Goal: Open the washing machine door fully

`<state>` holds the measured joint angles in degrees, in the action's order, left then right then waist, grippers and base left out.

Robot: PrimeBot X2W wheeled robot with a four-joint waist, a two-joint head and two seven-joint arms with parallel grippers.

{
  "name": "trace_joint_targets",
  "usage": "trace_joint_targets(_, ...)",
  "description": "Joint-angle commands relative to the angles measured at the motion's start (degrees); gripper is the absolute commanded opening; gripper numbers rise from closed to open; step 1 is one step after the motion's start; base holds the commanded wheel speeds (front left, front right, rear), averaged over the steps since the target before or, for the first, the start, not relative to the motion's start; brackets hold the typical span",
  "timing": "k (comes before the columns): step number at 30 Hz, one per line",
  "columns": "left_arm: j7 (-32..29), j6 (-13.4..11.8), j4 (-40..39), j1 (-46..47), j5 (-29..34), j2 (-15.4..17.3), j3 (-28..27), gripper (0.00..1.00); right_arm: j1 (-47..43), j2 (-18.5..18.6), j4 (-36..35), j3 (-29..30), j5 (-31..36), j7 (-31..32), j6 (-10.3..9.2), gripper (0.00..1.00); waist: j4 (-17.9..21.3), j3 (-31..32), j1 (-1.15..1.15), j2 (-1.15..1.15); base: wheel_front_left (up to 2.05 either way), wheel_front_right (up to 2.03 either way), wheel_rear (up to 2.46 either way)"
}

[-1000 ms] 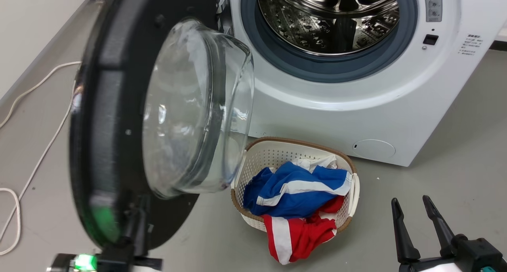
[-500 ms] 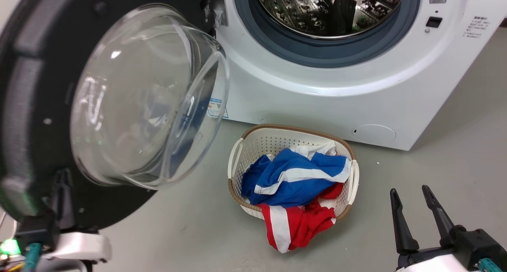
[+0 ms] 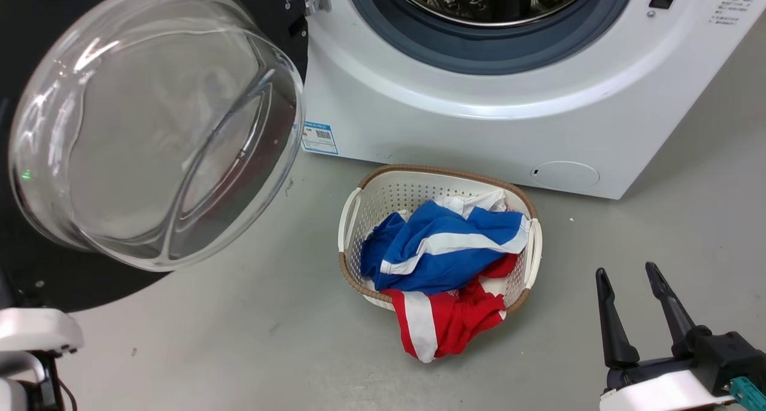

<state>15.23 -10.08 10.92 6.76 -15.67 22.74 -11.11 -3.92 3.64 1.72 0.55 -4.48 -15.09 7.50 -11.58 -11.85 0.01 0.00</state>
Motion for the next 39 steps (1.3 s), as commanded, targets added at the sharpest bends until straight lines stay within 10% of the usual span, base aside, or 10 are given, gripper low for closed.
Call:
trace_joint_targets(1,-0.1,0.0,0.6,1.2,-0.2,0.5,-0.7,0.0,0.8,0.2,-0.1,0.0,0.2,-0.1,-0.01,1.0,0.1,-0.4,-0.01,0.0,0.0,0.0,0.0)
trace_joint_targets(25,-0.1,8.0,17.0,10.4,1.9,1.0,-11.0,0.0,2.1,0.3,1.0,-0.2,0.6,-0.1,-0.01,1.0,1.8,-1.5,-0.01,0.0,0.0,0.0,0.0)
trace_joint_targets(39,-0.1,11.5,1.4,1.9,10.2,-7.6,-11.7,0.0,-1.5,-0.7,-0.6,0.8,0.5,-0.1,-0.01,1.0,2.4,6.3,-0.01,0.0,0.0,0.0,0.0)
